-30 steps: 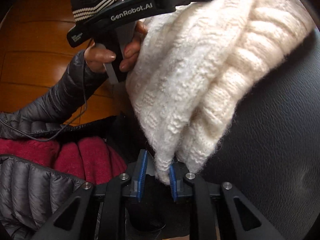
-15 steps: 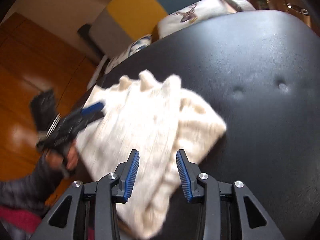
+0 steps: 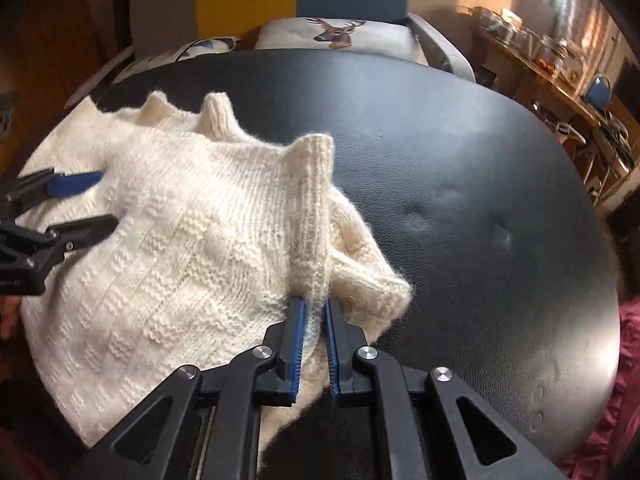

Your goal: Fold clothes

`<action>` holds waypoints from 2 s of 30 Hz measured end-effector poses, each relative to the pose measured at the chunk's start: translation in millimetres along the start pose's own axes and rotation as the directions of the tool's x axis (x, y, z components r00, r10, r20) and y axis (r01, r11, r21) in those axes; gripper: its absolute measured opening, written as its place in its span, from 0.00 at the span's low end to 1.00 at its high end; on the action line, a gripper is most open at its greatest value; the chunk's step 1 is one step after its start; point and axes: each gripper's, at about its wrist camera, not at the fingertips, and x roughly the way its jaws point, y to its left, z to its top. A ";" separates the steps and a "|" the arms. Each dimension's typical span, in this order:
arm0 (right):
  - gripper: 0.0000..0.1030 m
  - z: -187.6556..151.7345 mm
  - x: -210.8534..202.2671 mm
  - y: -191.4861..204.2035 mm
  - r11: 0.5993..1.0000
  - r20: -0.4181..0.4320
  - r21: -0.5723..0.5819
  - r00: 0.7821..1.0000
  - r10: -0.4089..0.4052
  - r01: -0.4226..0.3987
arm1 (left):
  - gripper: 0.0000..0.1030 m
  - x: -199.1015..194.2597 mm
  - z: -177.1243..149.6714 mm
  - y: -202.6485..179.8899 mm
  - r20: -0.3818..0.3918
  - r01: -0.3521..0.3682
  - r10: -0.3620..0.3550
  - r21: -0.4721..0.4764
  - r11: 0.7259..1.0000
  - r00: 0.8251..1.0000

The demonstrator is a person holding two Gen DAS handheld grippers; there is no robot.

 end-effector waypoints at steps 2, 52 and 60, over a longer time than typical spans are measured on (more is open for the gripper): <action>0.08 -1.3 -0.2 -4.1 1.000 0.018 0.012 1.000 0.013 -0.013 | 0.77 0.1 -0.6 -3.9 -0.001 0.015 -0.015 -0.015 1.000 1.000; 0.40 -16.4 16.5 110.4 0.986 0.198 -0.068 0.967 0.162 -0.151 | 0.88 -176.6 -132.2 223.1 0.173 0.269 -0.207 -0.557 0.786 0.963; 0.40 -19.1 16.9 109.7 0.983 0.217 -0.085 0.960 0.179 -0.164 | 0.88 -126.3 -102.3 243.3 0.135 0.356 -0.357 -0.643 0.678 0.924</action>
